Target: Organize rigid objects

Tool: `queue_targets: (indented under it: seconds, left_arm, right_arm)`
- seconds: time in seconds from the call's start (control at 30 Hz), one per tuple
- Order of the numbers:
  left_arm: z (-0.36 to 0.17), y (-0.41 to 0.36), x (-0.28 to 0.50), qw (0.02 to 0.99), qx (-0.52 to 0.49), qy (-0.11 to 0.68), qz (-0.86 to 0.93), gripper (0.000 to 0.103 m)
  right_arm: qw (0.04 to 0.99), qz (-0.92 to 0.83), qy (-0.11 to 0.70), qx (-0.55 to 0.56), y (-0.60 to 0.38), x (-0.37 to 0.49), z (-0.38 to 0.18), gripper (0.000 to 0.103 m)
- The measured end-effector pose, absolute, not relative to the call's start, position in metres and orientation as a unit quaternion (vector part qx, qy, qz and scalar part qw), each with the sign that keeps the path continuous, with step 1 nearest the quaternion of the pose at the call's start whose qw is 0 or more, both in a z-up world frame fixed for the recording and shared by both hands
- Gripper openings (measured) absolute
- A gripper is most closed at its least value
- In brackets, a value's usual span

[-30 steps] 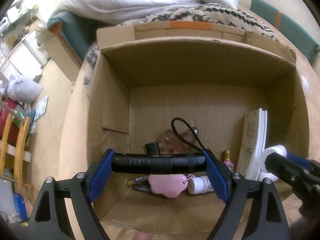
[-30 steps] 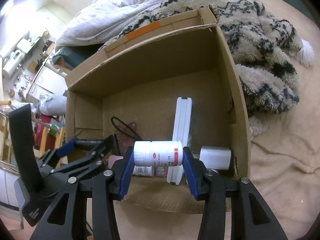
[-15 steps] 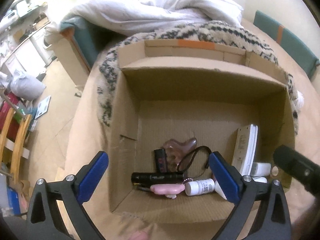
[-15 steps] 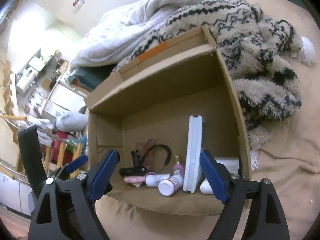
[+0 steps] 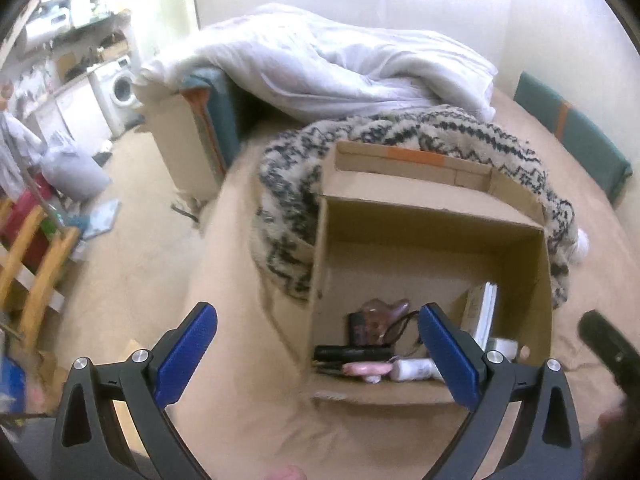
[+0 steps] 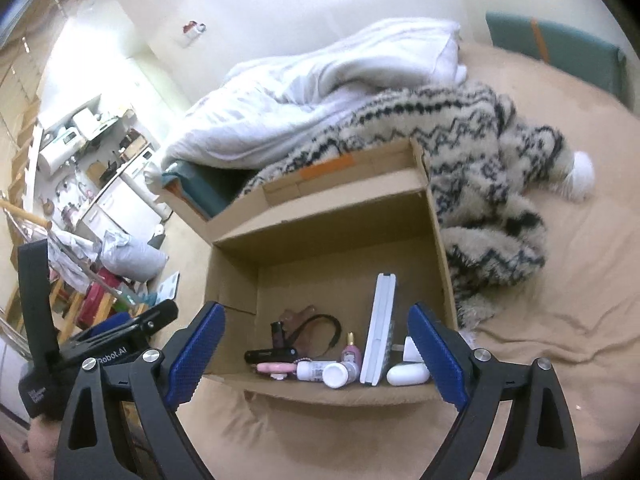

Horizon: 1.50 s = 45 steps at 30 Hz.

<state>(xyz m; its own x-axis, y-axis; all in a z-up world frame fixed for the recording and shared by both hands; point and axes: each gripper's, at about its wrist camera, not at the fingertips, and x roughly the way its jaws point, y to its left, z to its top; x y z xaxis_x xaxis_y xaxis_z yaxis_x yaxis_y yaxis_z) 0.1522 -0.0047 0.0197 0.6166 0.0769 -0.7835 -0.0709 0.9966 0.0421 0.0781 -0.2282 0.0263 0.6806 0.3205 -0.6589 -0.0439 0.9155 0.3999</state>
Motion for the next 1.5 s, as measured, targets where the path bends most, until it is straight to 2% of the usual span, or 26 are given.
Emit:
queue_targets:
  seconds: [0.1, 0.3, 0.6, 0.83, 1.5]
  left_arm:
    - [0.031, 0.0, 0.133, 0.906, 0.018, 0.422, 0.042, 0.1]
    - [0.041, 0.011, 0.081, 0.919, 0.014, 0.393, 0.012, 0.1]
    - [0.019, 0.02, 0.024, 0.937, -0.001, 0.348, 0.007, 0.1]
    - [0.011, 0.027, 0.031, 0.935, -0.021, 0.354, 0.019, 0.101]
    - [0.002, 0.016, 0.031, 0.93, 0.0, 0.369, -0.001, 0.103]
  right_arm:
    - [0.906, 0.093, 0.383, 0.157, -0.226, 0.061, 0.034, 0.103]
    - [0.919, 0.073, 0.361, 0.141, -0.228, 0.02, 0.04, 0.103]
    - [0.934, 0.062, 0.337, 0.102, -0.213, -0.02, 0.018, 0.103]
    - [0.945, 0.049, 0.319, 0.059, -0.198, -0.018, 0.014, 0.103]
    - [0.94, 0.038, 0.332, 0.063, -0.201, -0.016, 0.009, 0.103]
